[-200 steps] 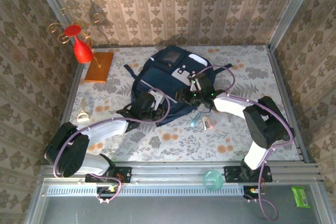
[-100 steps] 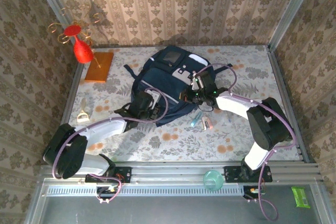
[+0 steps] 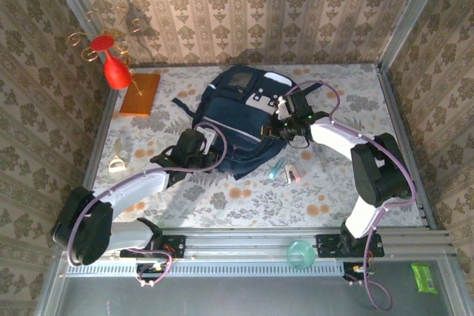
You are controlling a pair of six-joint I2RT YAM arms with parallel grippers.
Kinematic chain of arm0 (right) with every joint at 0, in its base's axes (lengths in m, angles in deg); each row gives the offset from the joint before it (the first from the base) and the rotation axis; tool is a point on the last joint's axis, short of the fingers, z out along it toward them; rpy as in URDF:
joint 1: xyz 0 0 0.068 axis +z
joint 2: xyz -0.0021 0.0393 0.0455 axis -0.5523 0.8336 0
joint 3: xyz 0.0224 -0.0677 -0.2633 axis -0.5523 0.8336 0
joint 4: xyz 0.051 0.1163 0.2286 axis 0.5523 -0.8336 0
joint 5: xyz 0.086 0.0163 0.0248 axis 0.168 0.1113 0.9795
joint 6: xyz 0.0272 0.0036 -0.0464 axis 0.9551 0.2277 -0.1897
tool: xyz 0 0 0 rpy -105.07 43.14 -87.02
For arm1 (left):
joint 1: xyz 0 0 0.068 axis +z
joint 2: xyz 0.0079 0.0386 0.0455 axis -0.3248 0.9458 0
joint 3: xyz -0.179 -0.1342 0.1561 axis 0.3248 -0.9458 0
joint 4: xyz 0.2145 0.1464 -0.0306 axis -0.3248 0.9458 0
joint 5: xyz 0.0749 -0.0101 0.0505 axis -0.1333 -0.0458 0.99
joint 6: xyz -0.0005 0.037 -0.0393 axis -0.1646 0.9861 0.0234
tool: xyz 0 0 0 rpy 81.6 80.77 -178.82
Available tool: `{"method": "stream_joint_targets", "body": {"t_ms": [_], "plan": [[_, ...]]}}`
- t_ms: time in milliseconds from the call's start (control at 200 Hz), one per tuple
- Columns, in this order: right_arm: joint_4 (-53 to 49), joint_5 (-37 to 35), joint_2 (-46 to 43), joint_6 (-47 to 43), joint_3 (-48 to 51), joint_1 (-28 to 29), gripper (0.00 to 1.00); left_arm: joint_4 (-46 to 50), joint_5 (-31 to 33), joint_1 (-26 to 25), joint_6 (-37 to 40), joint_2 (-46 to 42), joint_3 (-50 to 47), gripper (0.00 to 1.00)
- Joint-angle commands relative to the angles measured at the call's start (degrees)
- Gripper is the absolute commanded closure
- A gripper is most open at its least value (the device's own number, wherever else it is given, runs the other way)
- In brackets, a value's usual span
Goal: Pack the student bag
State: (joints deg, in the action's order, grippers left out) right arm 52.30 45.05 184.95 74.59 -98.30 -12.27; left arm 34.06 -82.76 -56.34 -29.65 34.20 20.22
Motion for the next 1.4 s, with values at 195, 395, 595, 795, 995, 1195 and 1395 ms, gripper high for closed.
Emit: {"method": "stream_joint_targets", "body": {"t_ms": [195, 395, 595, 795, 995, 1195, 1395], "plan": [[3.6, 1.8, 0.8, -0.5, -0.3, -0.2, 0.99, 2.0, 4.6, -7.0, -2.4, 3.7, 6.5, 0.47], [3.2, 2.0, 0.8, -0.6, -0.4, -0.2, 0.98, 4.9, 7.7, -8.9, -1.4, 11.2, 11.3, 0.45], [4.3, 2.3, 1.3, -0.3, 0.2, -0.2, 0.98, 5.3, 9.0, -9.4, -0.7, 17.0, 13.6, 0.50], [5.2, 2.6, 1.6, -0.1, 1.0, -0.2, 0.98, 4.4, 8.4, -9.5, -0.6, 20.2, 13.8, 0.68], [5.6, 2.7, 1.7, 0.0, 1.4, -0.2, 0.98, 2.1, 7.3, -9.5, 0.0, 21.1, 13.8, 0.81], [5.8, 2.4, 1.5, -0.2, 2.2, -0.4, 0.98, 0.3, 6.9, -8.6, -0.3, 19.2, 12.8, 1.00], [1.0, -1.1, 0.9, -3.8, 1.2, -2.1, 1.00, 1.0, 13.0, -5.4, 0.0, 13.8, 7.7, 1.00]]}}
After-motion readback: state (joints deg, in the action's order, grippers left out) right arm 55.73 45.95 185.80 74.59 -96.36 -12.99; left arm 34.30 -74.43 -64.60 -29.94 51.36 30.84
